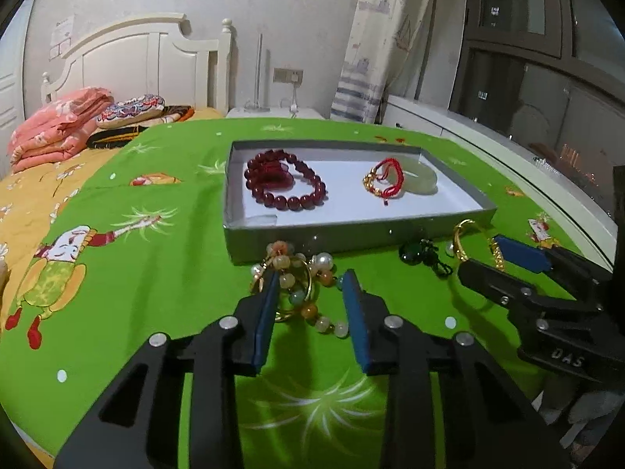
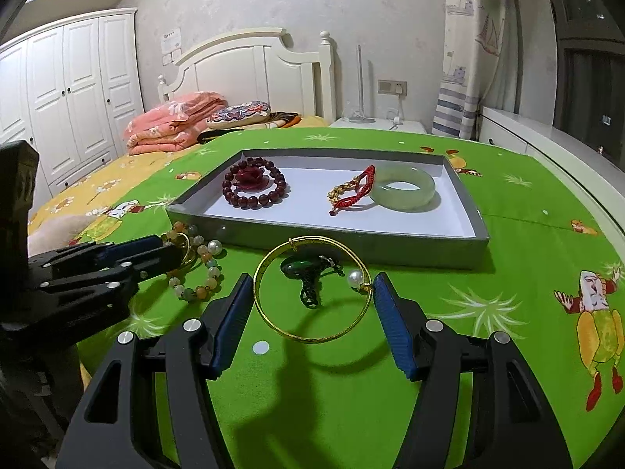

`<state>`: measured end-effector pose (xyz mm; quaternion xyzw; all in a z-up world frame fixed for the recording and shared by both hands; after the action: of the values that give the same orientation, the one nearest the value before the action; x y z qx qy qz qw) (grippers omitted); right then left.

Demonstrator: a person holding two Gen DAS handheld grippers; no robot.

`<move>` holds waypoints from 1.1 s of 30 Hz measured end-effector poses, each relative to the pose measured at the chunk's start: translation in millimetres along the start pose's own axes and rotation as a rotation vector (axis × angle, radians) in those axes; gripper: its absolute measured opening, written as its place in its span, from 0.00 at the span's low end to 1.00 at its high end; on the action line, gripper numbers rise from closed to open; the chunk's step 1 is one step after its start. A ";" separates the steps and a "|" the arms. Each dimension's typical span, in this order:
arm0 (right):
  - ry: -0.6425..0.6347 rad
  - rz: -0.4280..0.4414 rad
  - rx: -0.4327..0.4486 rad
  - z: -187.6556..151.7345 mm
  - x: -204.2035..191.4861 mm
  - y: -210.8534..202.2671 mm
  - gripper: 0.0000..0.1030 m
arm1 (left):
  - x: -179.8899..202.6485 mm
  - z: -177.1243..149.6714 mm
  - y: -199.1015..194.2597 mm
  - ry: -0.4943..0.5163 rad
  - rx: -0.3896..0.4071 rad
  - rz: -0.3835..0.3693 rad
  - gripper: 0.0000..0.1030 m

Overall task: Organize jewelry
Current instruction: 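Grasp the multicolour bead bracelet with the left tool while the right grasps the gold bangle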

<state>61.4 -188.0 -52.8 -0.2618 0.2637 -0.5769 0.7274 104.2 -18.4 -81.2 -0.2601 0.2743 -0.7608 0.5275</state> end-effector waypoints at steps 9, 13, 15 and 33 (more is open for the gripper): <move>0.012 0.022 0.006 -2.5 4.6 -1.8 0.58 | -2.9 1.0 16.2 -0.004 -0.056 0.086 0.26; 0.016 0.028 0.008 -3.7 6.8 -3.1 0.58 | -7.0 0.0 20.4 -0.016 -0.074 0.098 0.15; 0.018 0.028 0.009 -4.2 8.3 -3.2 0.58 | -7.0 0.1 17.5 -0.013 -0.058 0.096 0.10; -0.002 0.010 0.033 -3.8 4.0 -12.2 0.58 | 11.6 8.1 -27.6 0.087 0.115 0.149 0.09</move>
<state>51.0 -194.6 -47.5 -0.2492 0.2549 -0.5772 0.7347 88.0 -22.4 -55.1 -0.1751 0.2716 -0.7446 0.5841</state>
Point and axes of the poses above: each gripper's, at about its wrist camera, not at the fingertips, and y roughly the way its jaws point, x to its right, z to its top, the point moved 5 cm from there along y, roughly the way its jaws point, and after that the axes turned 8 degrees about -x, right-handed, at the moved point
